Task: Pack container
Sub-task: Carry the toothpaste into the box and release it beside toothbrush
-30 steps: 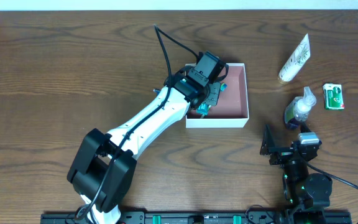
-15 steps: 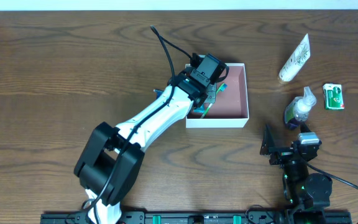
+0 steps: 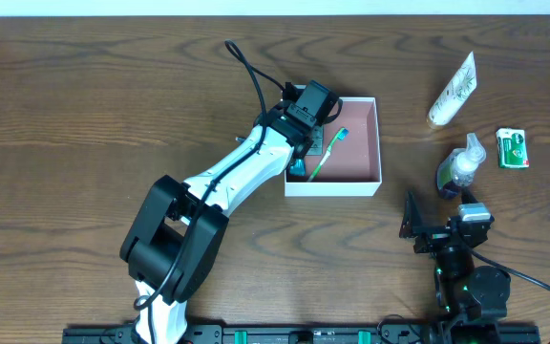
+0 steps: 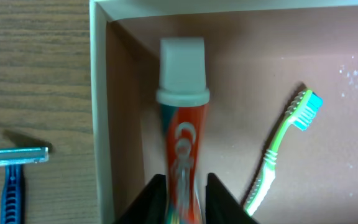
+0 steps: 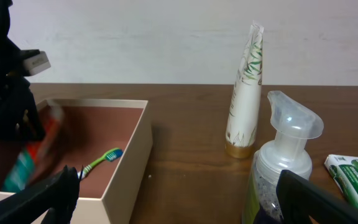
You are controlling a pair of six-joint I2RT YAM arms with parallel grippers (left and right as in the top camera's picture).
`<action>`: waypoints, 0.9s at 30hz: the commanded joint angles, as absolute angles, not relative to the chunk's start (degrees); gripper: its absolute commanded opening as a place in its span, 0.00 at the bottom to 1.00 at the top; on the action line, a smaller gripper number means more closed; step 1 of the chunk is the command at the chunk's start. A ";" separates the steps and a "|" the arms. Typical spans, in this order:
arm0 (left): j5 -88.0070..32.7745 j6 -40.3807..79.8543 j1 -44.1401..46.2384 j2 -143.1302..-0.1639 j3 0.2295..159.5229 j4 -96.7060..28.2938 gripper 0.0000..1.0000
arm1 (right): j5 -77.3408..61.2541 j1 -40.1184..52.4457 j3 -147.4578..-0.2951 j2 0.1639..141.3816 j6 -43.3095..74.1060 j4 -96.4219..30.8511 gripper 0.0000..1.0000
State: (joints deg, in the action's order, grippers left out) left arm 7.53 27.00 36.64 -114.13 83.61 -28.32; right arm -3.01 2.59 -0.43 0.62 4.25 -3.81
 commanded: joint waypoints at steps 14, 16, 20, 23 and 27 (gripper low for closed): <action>7.99 26.63 36.49 -114.41 84.38 -27.92 0.24 | -2.83 2.59 -0.32 0.38 3.55 -4.05 0.99; 7.97 26.65 36.49 -113.45 84.47 -27.90 0.24 | -2.83 2.59 -0.32 0.38 3.55 -4.05 0.99; 5.72 26.48 36.56 -110.02 85.69 -27.94 0.24 | -2.83 2.59 -0.32 0.38 3.55 -4.05 0.99; 3.64 25.15 36.56 -105.58 87.02 -28.23 0.24 | -2.83 2.59 -0.32 0.38 3.55 -4.05 0.99; 3.70 23.86 36.25 -98.56 87.20 -28.95 0.25 | -2.83 2.59 -0.32 0.38 3.55 -4.05 0.99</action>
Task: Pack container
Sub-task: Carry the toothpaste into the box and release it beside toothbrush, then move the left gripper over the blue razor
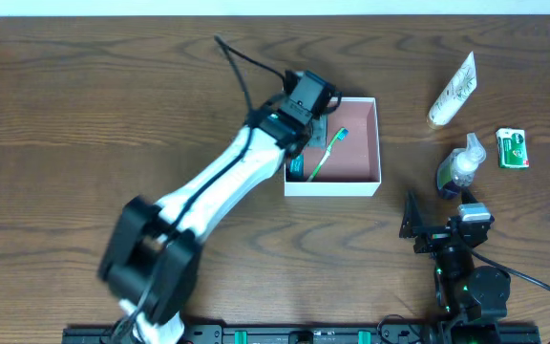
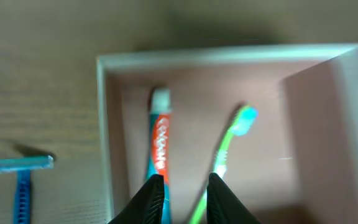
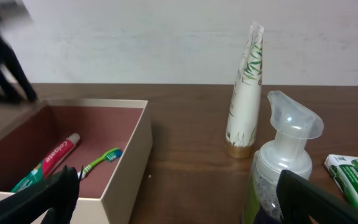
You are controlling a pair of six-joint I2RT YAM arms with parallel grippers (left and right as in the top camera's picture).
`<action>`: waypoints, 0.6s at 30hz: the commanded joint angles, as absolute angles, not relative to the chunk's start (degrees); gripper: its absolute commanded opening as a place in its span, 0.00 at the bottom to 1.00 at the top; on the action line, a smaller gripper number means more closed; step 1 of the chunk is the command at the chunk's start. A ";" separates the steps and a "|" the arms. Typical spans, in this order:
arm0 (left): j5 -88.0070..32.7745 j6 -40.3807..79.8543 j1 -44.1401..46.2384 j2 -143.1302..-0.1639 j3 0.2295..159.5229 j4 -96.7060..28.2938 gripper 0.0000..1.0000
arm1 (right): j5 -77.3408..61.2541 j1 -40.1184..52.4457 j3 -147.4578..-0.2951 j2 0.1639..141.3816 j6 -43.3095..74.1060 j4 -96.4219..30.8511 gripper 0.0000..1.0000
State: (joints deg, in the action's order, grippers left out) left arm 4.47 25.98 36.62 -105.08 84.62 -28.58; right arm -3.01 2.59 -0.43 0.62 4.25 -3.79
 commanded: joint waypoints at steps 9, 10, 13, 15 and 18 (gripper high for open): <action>10.92 21.71 30.52 -92.49 86.21 -49.78 0.31 | -2.83 2.59 -0.32 0.38 3.55 -4.05 0.99; 10.00 21.69 29.95 -92.77 85.58 -50.76 0.31 | -2.83 2.59 -0.32 0.38 3.55 -4.05 0.99; 9.47 21.41 28.56 -94.00 83.68 -53.67 0.31 | -2.83 2.59 -0.32 0.38 3.55 -4.05 0.99; 9.47 20.69 27.83 -94.52 82.00 -54.17 0.31 | -2.83 2.59 -0.32 0.38 3.55 -4.05 0.99; 9.45 19.94 26.65 -94.89 78.91 -52.84 0.31 | -2.83 2.59 -0.32 0.38 3.55 -4.05 0.99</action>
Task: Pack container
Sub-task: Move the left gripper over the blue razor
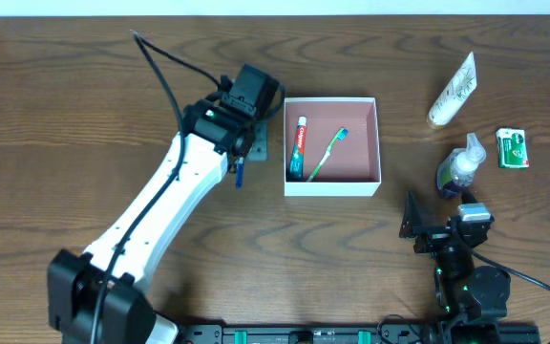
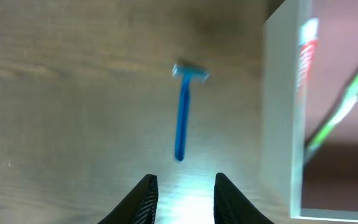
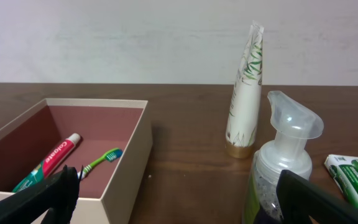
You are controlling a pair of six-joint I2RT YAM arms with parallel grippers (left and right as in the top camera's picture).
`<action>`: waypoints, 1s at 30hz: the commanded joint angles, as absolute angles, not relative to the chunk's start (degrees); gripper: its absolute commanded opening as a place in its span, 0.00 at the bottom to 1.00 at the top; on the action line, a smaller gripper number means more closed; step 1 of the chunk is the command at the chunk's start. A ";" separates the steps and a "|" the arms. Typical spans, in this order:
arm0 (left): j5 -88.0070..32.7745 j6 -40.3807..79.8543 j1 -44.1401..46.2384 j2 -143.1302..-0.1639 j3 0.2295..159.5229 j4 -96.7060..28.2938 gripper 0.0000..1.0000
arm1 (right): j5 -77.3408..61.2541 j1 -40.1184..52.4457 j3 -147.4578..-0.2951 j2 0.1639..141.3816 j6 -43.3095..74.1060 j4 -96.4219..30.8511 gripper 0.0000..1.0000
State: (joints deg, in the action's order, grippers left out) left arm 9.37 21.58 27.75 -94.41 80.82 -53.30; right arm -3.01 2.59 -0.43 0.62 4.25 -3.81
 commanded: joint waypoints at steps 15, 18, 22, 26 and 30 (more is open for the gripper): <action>9.45 14.76 25.02 -103.33 72.27 -41.78 0.32 | -2.83 2.59 -0.32 0.38 3.55 -4.05 0.99; 9.45 14.59 25.02 -106.59 72.27 -40.97 0.32 | -2.83 2.59 -0.32 0.38 3.55 -4.05 0.99; 9.45 14.61 25.02 -108.73 72.27 -40.16 0.32 | -2.83 2.59 -0.32 0.38 3.55 -4.05 0.99; 9.43 14.61 24.80 -108.99 72.27 -39.22 0.32 | -2.83 2.59 -0.32 0.38 3.55 -4.05 0.99; 7.53 13.41 24.08 -109.01 72.27 -38.22 0.32 | -2.83 2.59 -0.32 0.38 3.55 -4.05 0.99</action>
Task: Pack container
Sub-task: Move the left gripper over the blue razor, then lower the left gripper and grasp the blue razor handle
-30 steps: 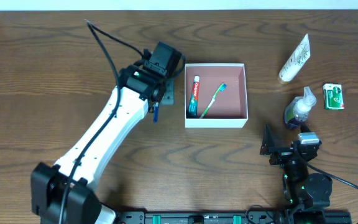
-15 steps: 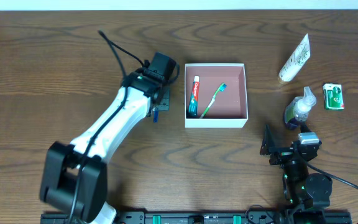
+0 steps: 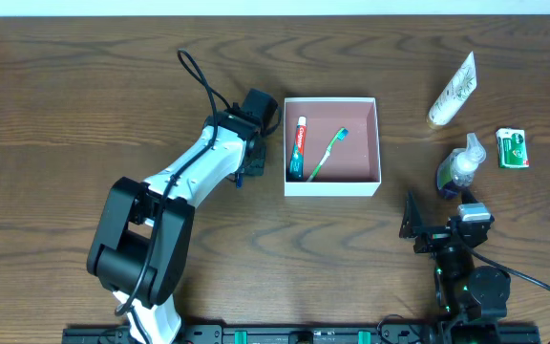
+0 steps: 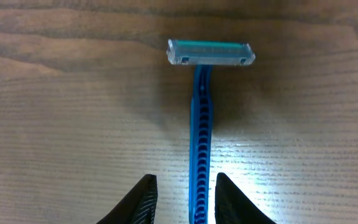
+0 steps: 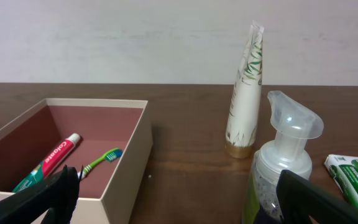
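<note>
A white box (image 3: 366, 186) with a brown inside holds a red toothpaste tube (image 3: 297, 145) and a green toothbrush (image 3: 327, 153). Left of the box a blue razor (image 4: 201, 124) lies flat on the table, head away from the camera. My left gripper (image 4: 183, 199) is open low over it, the handle running between the fingers. Near the front right my right gripper (image 5: 179, 199) stands open, its fingers wide apart, facing the box (image 5: 126, 162) and a clear pump bottle (image 5: 288, 162).
A white tube with leaf print (image 3: 454, 89) lies at the back right. A green packet (image 3: 512, 148) sits at the right edge beside the pump bottle (image 3: 458, 168). The left arm (image 3: 184, 186) stretches from the front left toward the box.
My left gripper has come down and closer to the blue razor, whose handle now lies between the open fingers. The right arm has not moved.
My left gripper held the toothpaste inside the box beside the toothbrush. Then it was above the box with the tube lying in it. Then it was over the table left of the box, above the razor, and now sits low astride the razor's handle.
</note>
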You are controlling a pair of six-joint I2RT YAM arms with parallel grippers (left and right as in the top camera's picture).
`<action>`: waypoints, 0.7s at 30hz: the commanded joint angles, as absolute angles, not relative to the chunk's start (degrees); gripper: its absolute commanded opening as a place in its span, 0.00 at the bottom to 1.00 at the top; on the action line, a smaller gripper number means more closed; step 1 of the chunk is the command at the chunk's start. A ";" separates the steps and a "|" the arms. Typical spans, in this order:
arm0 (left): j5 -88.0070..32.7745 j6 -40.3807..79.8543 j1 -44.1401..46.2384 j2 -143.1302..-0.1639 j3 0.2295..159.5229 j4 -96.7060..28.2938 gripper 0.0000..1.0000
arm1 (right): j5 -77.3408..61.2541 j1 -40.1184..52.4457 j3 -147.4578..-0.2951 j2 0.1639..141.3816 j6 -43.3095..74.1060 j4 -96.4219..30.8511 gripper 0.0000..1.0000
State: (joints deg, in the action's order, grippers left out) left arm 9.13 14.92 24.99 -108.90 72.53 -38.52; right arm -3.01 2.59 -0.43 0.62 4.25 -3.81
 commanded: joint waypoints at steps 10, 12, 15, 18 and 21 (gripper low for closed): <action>3.55 12.25 21.80 -110.21 72.23 -37.23 0.32 | -2.83 2.59 -0.32 0.38 3.55 -4.05 0.99; 3.55 12.25 21.76 -110.65 72.23 -37.17 0.32 | -2.83 2.59 -0.32 0.38 3.55 -4.05 0.99; 3.40 12.25 21.76 -111.70 72.23 -36.93 0.32 | -2.83 2.59 -0.32 0.38 3.55 -4.05 0.99; 3.42 12.25 21.76 -112.42 72.23 -36.80 0.32 | -2.83 2.59 -0.32 0.38 3.55 -4.05 0.99; 3.29 12.27 21.76 -112.46 72.23 -36.53 0.32 | -2.83 2.59 -0.32 0.38 3.55 -4.05 0.99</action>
